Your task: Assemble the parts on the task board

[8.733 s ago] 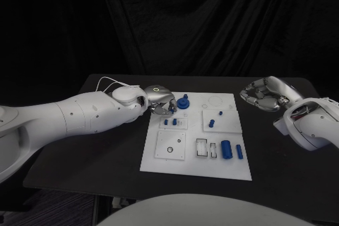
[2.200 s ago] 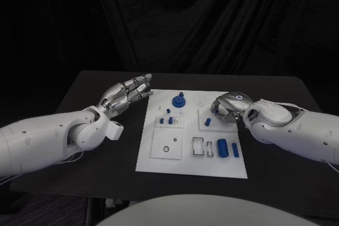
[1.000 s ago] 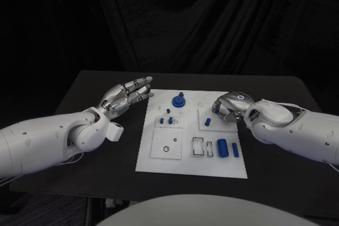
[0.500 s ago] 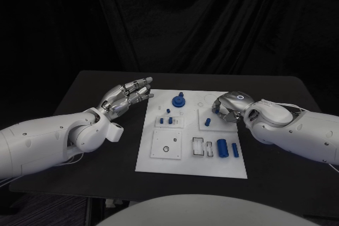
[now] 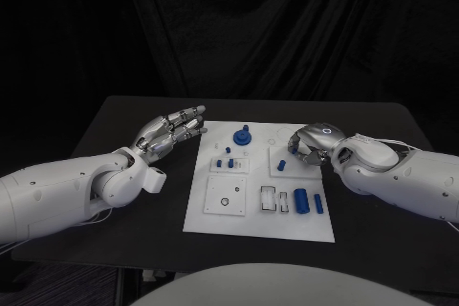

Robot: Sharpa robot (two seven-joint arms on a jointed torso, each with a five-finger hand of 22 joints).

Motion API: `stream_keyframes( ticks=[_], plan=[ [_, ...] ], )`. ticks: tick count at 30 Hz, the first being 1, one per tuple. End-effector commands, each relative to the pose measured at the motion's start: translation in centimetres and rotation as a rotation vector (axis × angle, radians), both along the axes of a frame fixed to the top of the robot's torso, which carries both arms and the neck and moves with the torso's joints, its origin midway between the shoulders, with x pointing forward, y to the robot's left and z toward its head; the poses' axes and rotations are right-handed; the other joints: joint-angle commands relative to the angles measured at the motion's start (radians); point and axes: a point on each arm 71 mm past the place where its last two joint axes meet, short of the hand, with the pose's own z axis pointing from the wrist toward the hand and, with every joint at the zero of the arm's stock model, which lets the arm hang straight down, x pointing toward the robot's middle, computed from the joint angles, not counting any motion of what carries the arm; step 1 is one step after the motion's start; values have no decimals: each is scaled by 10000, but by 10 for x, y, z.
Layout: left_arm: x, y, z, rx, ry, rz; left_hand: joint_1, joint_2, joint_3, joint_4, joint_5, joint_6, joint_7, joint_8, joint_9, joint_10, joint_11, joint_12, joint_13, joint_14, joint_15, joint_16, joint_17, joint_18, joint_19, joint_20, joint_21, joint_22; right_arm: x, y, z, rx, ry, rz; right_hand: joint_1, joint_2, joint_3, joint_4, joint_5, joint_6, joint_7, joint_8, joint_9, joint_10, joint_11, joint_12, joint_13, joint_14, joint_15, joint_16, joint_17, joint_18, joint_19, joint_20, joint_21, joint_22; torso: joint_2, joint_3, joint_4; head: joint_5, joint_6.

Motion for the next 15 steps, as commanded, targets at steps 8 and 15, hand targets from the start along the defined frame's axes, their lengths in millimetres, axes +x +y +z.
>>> stream_keyframes(
  ticks=[8, 15],
  plan=[
    [0, -1, 0, -210, -148, 3, 57, 26, -1, -66, 63, -97, -48, 18, -13, -82, 2, -39, 2, -24, 44, 16, 1, -64, 58, -13, 27, -40, 7, -6, 39, -125, -421, -431, -9, 133, -87, 11, -140, 59, -28, 76, 64, 11, -19, -14, -29, -99, -60, -105, -155, 32, -65, -86, -102, 1144, 2, -1, 1, 27, -1],
    [0, -2, -2, -189, -109, 6, 54, 32, 2, -66, 60, -125, -56, 11, -18, -84, 3, -36, 3, -40, 39, 9, -2, -66, 36, -17, 15, -85, -3, 0, 63, -316, -213, -259, 4, 172, -101, 25, -227, 27, -34, 86, 139, 29, -35, -26, -41, -201, -93, -227, -328, 59, -150, -111, -251, 1105, 5, -9, -1, 70, -1]
  ],
)
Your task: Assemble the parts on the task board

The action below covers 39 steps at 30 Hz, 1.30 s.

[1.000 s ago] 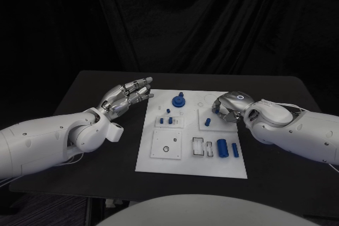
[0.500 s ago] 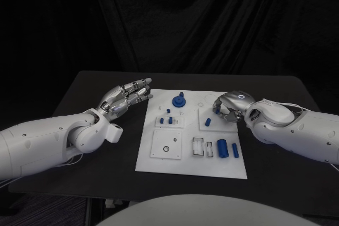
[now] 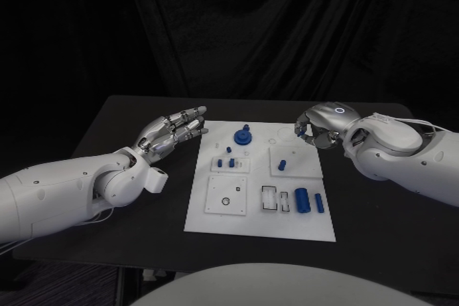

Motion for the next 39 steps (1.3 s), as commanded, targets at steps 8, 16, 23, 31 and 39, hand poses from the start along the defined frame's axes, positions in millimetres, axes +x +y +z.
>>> stream_keyframes(
  ticks=[8, 16, 23, 31, 39],
  plan=[
    [-1, -2, -1, -231, -104, -36, 41, 50, 11, -67, 42, -160, -19, -3, -28, -96, 15, -48, 4, -94, 8, -16, -11, -70, -44, -36, -31, -145, -26, 32, 8, -89, 845, 629, 49, 106, -80, -7, -92, -24, -31, 33, 54, 38, -41, -35, -10, -94, 18, -67, -48, 58, -84, -42, -80, 1095, -2, -7, 4, 141, -1],
    [-2, -2, -3, -217, -54, -20, 36, 68, 19, -63, 36, -143, -17, 2, -26, -93, 20, -39, 6, -110, -3, -23, -14, -68, -76, -43, -49, -196, -51, 83, 5, 151, 1343, 1975, 89, 114, -84, -33, -56, -60, 8, 20, 94, 108, -18, -1, -1, -56, 61, -40, -2, 52, -90, -28, -109, 1091, 4, 6, 2, 435, -1],
    [-3, -4, -3, -237, -54, -44, -8, 88, 15, -32, -7, -153, 0, 8, -25, -93, 31, -34, 7, -197, -80, -60, -28, -44, -208, -83, -122, -386, -61, 117, -9, -22, 1498, 2812, 113, 97, -84, -58, 12, -117, 36, -17, 108, 78, 14, -23, -11, -62, 87, -56, -33, 67, -131, -13, -200, 1070, -1, 2, 0, 609, -1],
    [-2, -8, -4, -276, -28, -145, -13, 95, 19, -30, -9, -174, 26, 7, -27, -95, 41, -35, 6, -228, -120, -73, -33, -23, -257, -112, -149, -454, -70, 145, -33, -358, 1438, 3524, 116, 79, -90, -68, 22, -133, 41, -30, 109, 73, 21, -27, -14, -61, 95, -55, -31, 71, -142, -8, -222, 1065, 4, -6, 47, 724, -1],
    [-2, -10, -6, -308, 9, -225, 0, 132, 48, -38, 1, -165, 105, 11, -25, -112, 53, -52, 3, -267, -140, -88, -39, -4, -296, -111, -173, -509, -75, 154, -50, -379, 1606, 3702, 127, 63, -89, -84, 35, -153, 46, -48, 109, 69, 27, -34, -18, -70, 101, -66, -50, 72, -147, -2, -234, 1064, 4, -5, 38, 831, -1]
  ],
)
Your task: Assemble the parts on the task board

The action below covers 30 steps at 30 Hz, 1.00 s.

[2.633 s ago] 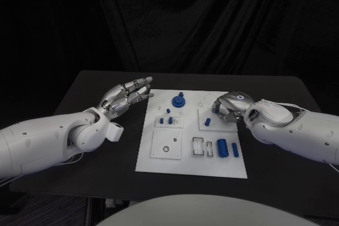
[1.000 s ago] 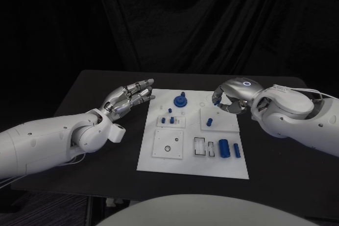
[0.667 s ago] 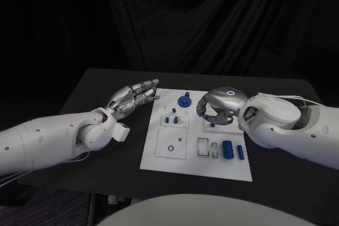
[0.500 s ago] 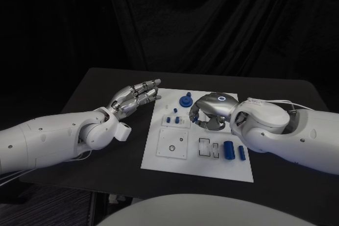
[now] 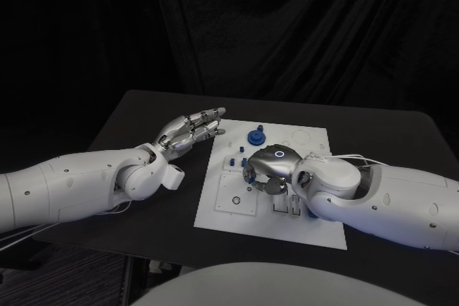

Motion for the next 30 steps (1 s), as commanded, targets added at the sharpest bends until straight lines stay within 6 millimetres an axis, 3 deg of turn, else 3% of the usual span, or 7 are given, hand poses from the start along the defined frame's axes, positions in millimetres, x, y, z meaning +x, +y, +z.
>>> stream_keyframes(
  ticks=[1, 19, 30],
  plan=[
    [-1, -2, 1, -257, -105, -91, 1, 132, 47, -37, 2, 17, 67, 11, -13, -76, 17, -52, 5, -49, 5, -50, -11, -6, -51, 7, -42, -12, -1, 2, -5, -200, -241, 182, 68, 23, -23, -18, 31, -77, -19, -16, 15, 35, 62, -33, -8, -17, 80, -27, -10, 73, -79, -8, -31, 1068, 0, 0, 2, 39, -1],
    [-1, -4, -3, -280, 10, -195, 7, 145, 59, -42, 1, -7, 74, 8, -16, -91, 24, -70, 2, -50, -3, -50, -10, 3, -57, 9, -47, -14, -4, 3, -15, -201, -64, 191, 67, 14, -25, -23, 39, -89, -13, -29, 14, 35, 68, -38, -11, -10, 85, -20, 2, 69, -68, -3, -14, 1074, -4, -3, -2, 95, -1],
    [-1, -6, -5, -275, 65, -240, 20, 168, 81, -51, 2, -42, 62, 2, -21, -103, 37, -79, 0, -73, -1, -59, -14, 12, -76, 16, -57, -52, -6, 4, -18, -243, 31, 216, 66, 12, -26, -24, 40, -91, -10, -33, 14, 44, 69, -36, -11, -21, 87, -34, -24, 72, -74, -1, -28, 1070, -2, -4, 1, 53, -1]
  ],
)
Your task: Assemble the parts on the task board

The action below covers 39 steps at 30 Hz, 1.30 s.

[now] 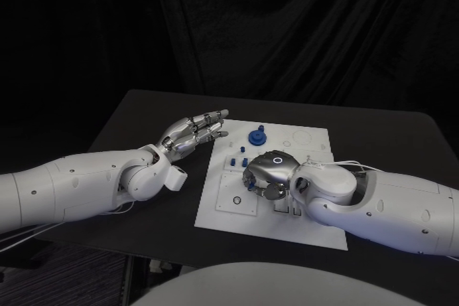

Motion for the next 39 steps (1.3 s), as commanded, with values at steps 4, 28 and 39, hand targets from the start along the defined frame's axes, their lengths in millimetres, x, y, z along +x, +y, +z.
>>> stream_keyframes(
  ticks=[4, 28, 39],
  plan=[
    [0, -2, 1, -214, -37, -104, 22, 87, 55, -26, 3, -42, 61, 2, -11, -68, 2, -39, 1, -74, -1, -59, -16, 13, -67, 5, -57, -8, -3, 1, -3, -82, 24, 87, 60, 14, -28, -24, 42, -75, 12, -7, 10, 16, 34, -35, -7, 11, 52, -40, -18, 74, -77, 2, -36, 1070, -1, -4, 0, 6, -1],
    [0, -1, -2, -167, 63, -118, 21, 92, 61, -27, -6, -56, 54, 0, -13, -78, 9, -50, -1, -82, -6, -62, -17, 19, -72, 8, -61, -14, -2, -5, -6, -291, 131, -79, 89, 12, -7, -55, 75, -100, 22, -39, 9, -3, 47, -58, -18, -27, 60, -82, -83, 93, -125, 10, -125, 1048, 2, -5, 2, 68, -1],
    [0, -2, -3, -155, 108, -144, 21, 92, 61, -27, -6, -56, 54, 0, -13, -78, 9, -50, -1, -82, -6, -62, -17, 19, -72, 8, -61, -14, -2, -3, -6, -259, 123, -31, 84, 2, 2, -62, 89, -158, 34, -89, -1, -50, 66, -94, -33, -64, 76, -117, -131, 101, -158, 22, -178, 1038, 1, -5, 4, 70, -1]
  ],
)
